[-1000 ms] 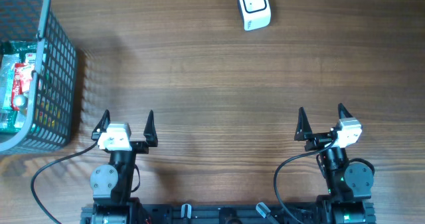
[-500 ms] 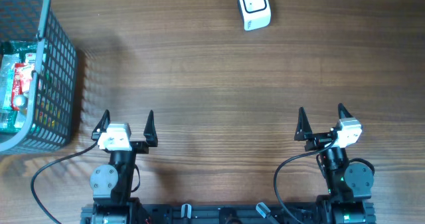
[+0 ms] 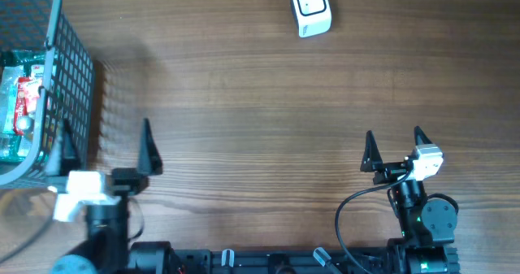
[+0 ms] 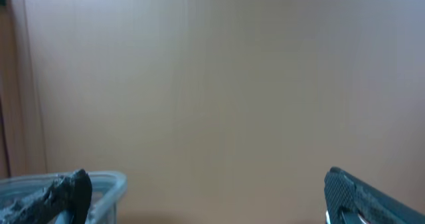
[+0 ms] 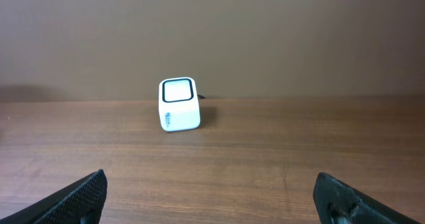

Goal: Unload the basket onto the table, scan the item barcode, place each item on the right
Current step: 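Reach the left gripper into the basket and grasp the Kleenex tissue pack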

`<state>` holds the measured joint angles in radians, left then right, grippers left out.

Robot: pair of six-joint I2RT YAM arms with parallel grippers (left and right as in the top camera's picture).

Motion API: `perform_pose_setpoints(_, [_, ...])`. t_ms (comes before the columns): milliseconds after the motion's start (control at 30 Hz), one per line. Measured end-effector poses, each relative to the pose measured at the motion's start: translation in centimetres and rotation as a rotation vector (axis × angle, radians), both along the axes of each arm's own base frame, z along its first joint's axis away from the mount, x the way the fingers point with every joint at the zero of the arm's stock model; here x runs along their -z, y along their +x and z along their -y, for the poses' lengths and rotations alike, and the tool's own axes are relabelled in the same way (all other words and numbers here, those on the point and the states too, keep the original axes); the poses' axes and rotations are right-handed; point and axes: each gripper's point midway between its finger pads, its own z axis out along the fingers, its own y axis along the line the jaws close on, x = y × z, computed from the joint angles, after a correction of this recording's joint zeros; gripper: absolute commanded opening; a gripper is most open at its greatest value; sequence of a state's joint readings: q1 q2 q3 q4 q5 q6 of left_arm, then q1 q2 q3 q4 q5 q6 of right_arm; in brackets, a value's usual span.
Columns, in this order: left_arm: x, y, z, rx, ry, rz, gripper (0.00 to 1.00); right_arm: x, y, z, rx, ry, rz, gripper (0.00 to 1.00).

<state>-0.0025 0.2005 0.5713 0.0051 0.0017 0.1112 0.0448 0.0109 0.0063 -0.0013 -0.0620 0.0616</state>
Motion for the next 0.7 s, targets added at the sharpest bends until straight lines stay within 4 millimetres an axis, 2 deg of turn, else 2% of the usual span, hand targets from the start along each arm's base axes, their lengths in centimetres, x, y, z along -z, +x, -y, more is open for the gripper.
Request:
perform_pose_setpoints(33, [-2.1,-0.3,0.0,0.0,0.001,-0.016,1.0,0.0,0.0,0.0,0.001,0.0,0.0,1.0])
perform_pose_setpoints(67, [-2.6,0.0,0.0,-0.003,0.001,-0.114,1.0,0.0,0.0,0.0,0.003,0.0,-0.001,1.0])
perform_pose_setpoints(100, [-4.1,0.5,-0.2,-0.01,0.002,-0.206,1.0,0.0,0.0,0.1,0.004,0.0,0.0,1.0])
perform_pose_setpoints(167, [-6.3,2.7,-0.3,-0.021,0.002,-0.395,1.0,0.0,0.0,0.1,0.003,0.0,0.001,1.0])
perform_pose_setpoints(200, [-6.4,4.3,-0.4,-0.026,0.002,-0.503,1.0,0.0,0.0,0.1,0.003,0.0,-0.001,1.0])
perform_pose_setpoints(233, [-5.6,5.4,-0.5,-0.03,0.003,-0.594,1.0,0.0,0.0,0.1,0.003,0.0,-0.001,1.0])
perform_pose_setpoints(300, [-3.2,9.9,-0.6,-0.034,0.006,-0.801,1.0,0.0,0.0,0.1,0.003,0.0,0.0,1.0])
perform_pose_setpoints(433, [3.3,17.0,-0.6,-0.033,0.01,-1.017,1.0,0.0,0.0,0.1,0.003,0.0,0.0,1.0])
perform_pose_setpoints(500, [5.7,18.9,-0.7,-0.041,0.008,-1.08,1.0,0.0,0.0,0.1,0.003,0.0,0.0,1.0])
perform_pose_setpoints(567, [5.8,20.5,-2.0,-0.088,-0.013,-1.053,1.0,0.0,0.0,0.1,0.003,0.0,0.0,1.0])
perform_pose_setpoints(633, [4.5,21.1,-4.5,-0.158,-0.054,-0.991,1.0,0.0,0.0,0.1,0.003,0.0,0.0,1.0])
perform_pose_setpoints(700, [3.0,21.1,-8.5,-0.255,-0.126,-0.92,1.0,0.0,0.0,0.1,0.003,0.0,0.0,1.0])
